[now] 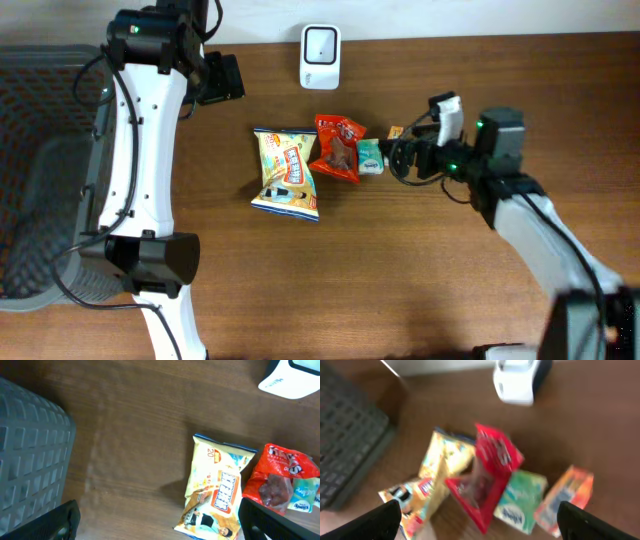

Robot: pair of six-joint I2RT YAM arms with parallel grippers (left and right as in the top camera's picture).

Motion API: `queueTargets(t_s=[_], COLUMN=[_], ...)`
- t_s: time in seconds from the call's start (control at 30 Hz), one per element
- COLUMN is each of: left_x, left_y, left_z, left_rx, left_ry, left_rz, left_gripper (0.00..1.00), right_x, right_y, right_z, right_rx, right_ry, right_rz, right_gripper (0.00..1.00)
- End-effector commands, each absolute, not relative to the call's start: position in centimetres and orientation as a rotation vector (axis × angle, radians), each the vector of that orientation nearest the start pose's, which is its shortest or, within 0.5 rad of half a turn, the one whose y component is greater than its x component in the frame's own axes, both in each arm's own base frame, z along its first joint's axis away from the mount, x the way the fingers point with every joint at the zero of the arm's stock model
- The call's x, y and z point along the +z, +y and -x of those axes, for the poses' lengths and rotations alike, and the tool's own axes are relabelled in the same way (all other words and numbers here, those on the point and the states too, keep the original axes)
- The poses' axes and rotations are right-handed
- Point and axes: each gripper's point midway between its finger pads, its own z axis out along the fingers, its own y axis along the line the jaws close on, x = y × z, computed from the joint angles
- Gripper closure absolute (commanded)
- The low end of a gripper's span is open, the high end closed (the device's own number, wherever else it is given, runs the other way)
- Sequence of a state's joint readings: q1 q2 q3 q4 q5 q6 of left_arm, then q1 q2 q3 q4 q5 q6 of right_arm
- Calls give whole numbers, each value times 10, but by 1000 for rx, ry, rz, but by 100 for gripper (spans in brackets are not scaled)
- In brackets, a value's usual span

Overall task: Scan the item barcode
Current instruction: 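Retract the left arm and move the right gripper toward the orange box, then grasp the orange box with the right gripper and lift it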

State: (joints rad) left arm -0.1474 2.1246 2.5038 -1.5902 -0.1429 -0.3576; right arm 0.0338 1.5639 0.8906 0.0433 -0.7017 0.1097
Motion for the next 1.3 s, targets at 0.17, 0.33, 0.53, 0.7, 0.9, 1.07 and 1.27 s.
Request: queueTargets(t_s=[0.17, 0.33, 0.53, 0.7, 0.9, 1.07, 1.27], left_x=[255, 255, 254, 254, 255, 254, 254], left_y=[-42, -42, -42, -42, -42, -42, -42], left_z=[-449, -449, -449, -449, -449, -449, -449], left_rx=[72, 72, 72, 72, 72, 72, 71], left_ry=[2745, 2745, 2746, 2746, 2745, 2746, 2746], left_rz=[304, 304, 304, 304, 304, 304, 304], left_gripper=[1, 1, 1, 1, 1, 1, 1], right_x=[105, 121, 82, 59, 45, 42, 49], right_y=[65, 63, 62, 106, 121, 139, 164], right_z=[-426, -428, -443, -453, -456, -455, -453], right_rx=[750, 706, 641, 680, 498, 559, 590], right_ry=[2364, 2407, 2449, 2441, 2448, 2435, 2407], right_rz=[-282, -211, -230, -100, -21, 80, 153], right_gripper=[2, 2, 1, 32, 36, 36, 32])
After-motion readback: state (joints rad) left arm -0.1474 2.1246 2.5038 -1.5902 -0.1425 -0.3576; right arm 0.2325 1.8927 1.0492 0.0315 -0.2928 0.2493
